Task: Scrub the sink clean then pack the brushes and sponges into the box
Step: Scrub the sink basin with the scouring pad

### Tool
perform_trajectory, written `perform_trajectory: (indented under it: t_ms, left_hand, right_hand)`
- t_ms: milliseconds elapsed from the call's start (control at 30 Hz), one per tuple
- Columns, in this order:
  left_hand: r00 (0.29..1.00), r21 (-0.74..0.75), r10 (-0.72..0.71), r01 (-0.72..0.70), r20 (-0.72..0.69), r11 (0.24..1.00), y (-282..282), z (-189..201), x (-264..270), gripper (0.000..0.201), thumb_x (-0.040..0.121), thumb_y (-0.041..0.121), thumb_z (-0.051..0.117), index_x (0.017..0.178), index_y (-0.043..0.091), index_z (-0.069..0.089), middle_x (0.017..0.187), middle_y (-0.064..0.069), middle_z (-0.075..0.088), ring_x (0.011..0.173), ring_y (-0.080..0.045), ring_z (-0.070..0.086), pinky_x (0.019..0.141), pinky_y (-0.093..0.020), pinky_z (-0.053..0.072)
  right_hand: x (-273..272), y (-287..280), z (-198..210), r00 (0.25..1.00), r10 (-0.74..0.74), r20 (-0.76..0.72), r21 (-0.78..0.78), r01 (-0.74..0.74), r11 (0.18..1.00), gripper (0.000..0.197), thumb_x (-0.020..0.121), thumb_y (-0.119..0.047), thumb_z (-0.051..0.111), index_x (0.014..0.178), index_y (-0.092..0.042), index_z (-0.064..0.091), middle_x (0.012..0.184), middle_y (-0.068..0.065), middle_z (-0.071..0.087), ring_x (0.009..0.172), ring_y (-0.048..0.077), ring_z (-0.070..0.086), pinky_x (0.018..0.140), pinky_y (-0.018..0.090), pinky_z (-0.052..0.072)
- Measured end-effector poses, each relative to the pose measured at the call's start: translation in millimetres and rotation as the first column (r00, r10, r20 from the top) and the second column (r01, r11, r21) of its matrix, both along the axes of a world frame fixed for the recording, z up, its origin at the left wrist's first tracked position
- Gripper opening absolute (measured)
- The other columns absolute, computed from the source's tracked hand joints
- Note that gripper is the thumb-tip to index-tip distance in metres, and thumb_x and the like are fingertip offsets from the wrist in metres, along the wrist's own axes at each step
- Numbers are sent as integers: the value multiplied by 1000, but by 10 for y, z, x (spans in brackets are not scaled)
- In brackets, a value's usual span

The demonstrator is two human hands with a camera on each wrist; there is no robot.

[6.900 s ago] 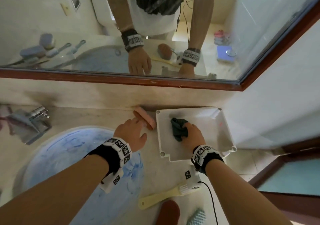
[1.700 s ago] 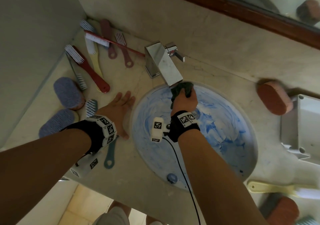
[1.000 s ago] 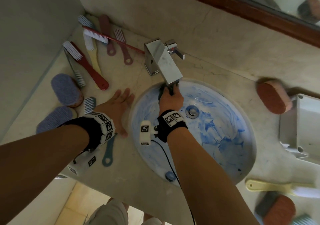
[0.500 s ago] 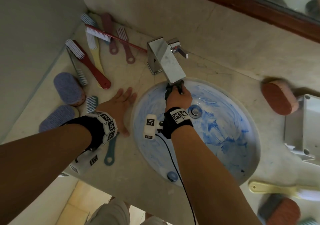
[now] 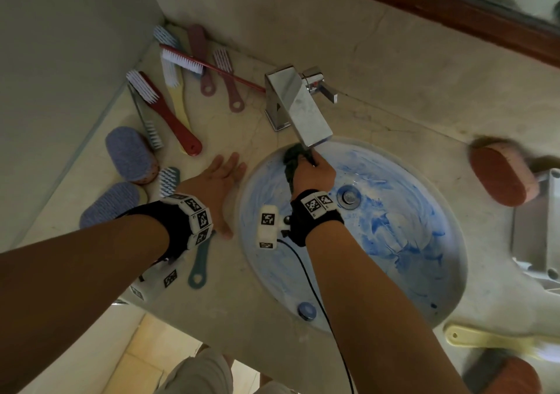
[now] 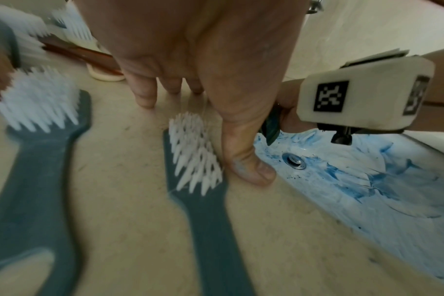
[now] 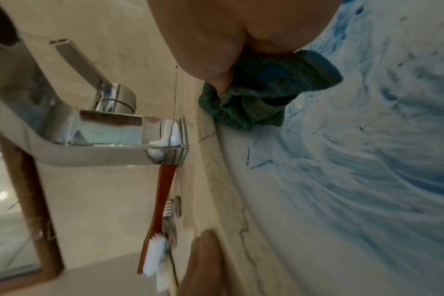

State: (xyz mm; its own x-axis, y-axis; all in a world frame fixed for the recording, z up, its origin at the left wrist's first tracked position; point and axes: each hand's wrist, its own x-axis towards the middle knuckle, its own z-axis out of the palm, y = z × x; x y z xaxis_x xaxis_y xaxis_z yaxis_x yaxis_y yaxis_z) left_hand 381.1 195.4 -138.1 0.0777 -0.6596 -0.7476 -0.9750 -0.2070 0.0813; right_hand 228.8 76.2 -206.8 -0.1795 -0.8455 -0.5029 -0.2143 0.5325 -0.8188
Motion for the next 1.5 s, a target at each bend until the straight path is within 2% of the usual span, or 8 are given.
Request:
perform_trajectory:
  t_ms: [200, 333, 567, 733, 900, 1100, 1267, 1500]
  left_hand:
    - [1000, -2, -18, 18, 20, 1000, -7, 30, -31, 144, 59, 55, 86, 151, 21, -21, 157, 0, -29, 147, -27, -18, 119, -42, 5]
    - [999, 7, -24, 24, 24, 1000, -10, 41, -40, 145, 59, 57, 85, 151, 21, -21, 157, -2, -29, 147, -29, -18, 120, -43, 4]
    - [999, 7, -15, 14, 33, 1000, -17, 43, -52, 144, 59, 52, 86, 151, 21, -21, 157, -1, -28, 147, -28, -19, 120, -42, 5]
    - [1000, 10, -15, 15, 23, 1000, -10, 24, -37, 145, 59, 52, 87, 151, 21, -21, 157, -1, -29, 146, -28, -19, 119, -42, 5]
    - [1000, 5, -16, 16, 5, 1000, 3, 21, -26, 144, 60, 54, 86, 150, 22, -23, 157, -1, -30, 146, -28, -20, 119, -43, 4]
    - [999, 2, -31, 31, 27, 1000, -3, 30, -40, 143, 61, 52, 85, 151, 21, -22, 157, -1, -30, 147, -28, -19, 120, -41, 5]
    - [999, 10, -30, 30, 16, 999, -1, 30, -25, 144, 60, 55, 85, 150, 23, -23, 157, 0, -30, 147, -28, -19, 121, -45, 7]
    - [999, 3, -27, 27, 18, 1000, 10, 18, -11, 145, 58, 54, 86, 150, 23, -22, 157, 1, -31, 147, -27, -19, 120, -45, 8]
  right_hand:
    - [91, 214, -9, 970, 242, -15, 9, -242, 970, 33, 84, -22, 67, 118, -24, 70, 103, 3, 74, 90, 20, 69, 86, 37, 58]
    - [20, 339, 37, 862, 503, -66, -24, -505, 863, 33, 90, -15, 62, 122, -20, 68, 112, 5, 71, 98, 16, 65, 91, 20, 50]
    - [83, 202, 3, 948, 309, -80, 1, -310, 951, 33, 89, -17, 63, 121, -23, 69, 112, 5, 71, 101, 22, 65, 95, 32, 52]
    - [48, 304, 18, 879, 467, -95, -3, -470, 883, 34, 89, -18, 62, 122, -23, 68, 114, 5, 71, 101, 20, 66, 95, 30, 52]
    - [-11, 512, 5, 730, 676, -105, -39, -682, 730, 35, 90, -10, 61, 124, -17, 67, 117, 8, 69, 98, 14, 64, 79, 3, 39]
    - [60, 429, -12, 846, 526, -83, -17, -529, 849, 36, 91, -12, 57, 125, -22, 66, 115, 5, 70, 102, 20, 64, 86, 15, 45]
    - [10, 623, -73, 763, 646, 9, 19, -646, 763, 33, 87, -14, 65, 119, -20, 69, 110, 7, 72, 93, 21, 69, 88, 36, 57]
    - [10, 551, -11, 785, 620, 3, 2, -620, 785, 39, 89, -12, 62, 126, -23, 65, 119, 3, 68, 107, 18, 64, 99, 28, 49]
